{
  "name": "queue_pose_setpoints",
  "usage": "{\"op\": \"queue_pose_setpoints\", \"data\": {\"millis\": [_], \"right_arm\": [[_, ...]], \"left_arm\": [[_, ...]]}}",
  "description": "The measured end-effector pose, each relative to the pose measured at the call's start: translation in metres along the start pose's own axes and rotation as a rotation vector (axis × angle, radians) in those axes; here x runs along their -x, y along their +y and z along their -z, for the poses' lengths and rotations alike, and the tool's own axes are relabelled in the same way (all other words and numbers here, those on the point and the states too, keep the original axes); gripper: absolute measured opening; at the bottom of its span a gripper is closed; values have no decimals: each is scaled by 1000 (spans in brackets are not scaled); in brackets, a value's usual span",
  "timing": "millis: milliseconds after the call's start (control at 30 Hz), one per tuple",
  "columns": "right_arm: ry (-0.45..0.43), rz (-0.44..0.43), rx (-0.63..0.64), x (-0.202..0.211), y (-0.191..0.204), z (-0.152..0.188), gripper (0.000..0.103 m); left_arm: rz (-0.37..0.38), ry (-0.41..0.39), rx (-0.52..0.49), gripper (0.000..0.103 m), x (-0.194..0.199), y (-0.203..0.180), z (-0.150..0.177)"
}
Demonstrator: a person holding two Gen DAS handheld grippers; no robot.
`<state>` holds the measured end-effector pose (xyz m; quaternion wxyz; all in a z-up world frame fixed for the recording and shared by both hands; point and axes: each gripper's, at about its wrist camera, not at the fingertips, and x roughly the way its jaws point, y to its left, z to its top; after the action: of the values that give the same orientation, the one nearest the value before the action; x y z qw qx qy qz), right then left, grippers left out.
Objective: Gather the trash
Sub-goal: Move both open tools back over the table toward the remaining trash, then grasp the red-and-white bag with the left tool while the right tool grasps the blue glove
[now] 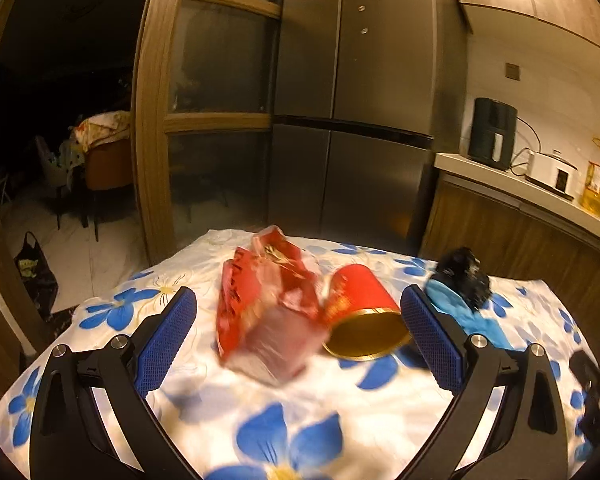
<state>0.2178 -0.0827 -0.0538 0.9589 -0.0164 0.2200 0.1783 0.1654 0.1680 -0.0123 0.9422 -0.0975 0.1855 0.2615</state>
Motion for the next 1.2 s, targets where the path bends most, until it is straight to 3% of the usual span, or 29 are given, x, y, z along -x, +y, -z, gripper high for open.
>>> {"op": "queue_pose_setpoints", "data": {"millis": [300, 500, 600, 667, 733, 867, 1033, 1200], "right_arm": [[16, -23, 16, -24, 17, -3, 82], [24, -35, 24, -36, 24, -5, 82], [32, -40, 27, -42, 27, -6, 82], [39, -44, 29, -45, 28, -5, 82], [47, -48, 33, -48, 29, -5, 82], [68, -55, 41, -56, 32, -3, 82], [112, -62, 38, -68, 32, 0, 76], [164, -64, 29, -81, 30, 5, 67]], "left_arm": [[-28, 93, 4, 97, -42, 15, 0], [-12, 135, 27, 90, -49, 19, 4], [-11, 154, 36, 72, -52, 23, 5], [3, 173, 40, 66, -54, 24, 7], [10, 177, 37, 51, -54, 22, 8], [19, 185, 31, 36, -53, 19, 8], [24, 182, 45, 23, -50, 21, 8], [23, 141, 47, 21, -35, 18, 6]]}}
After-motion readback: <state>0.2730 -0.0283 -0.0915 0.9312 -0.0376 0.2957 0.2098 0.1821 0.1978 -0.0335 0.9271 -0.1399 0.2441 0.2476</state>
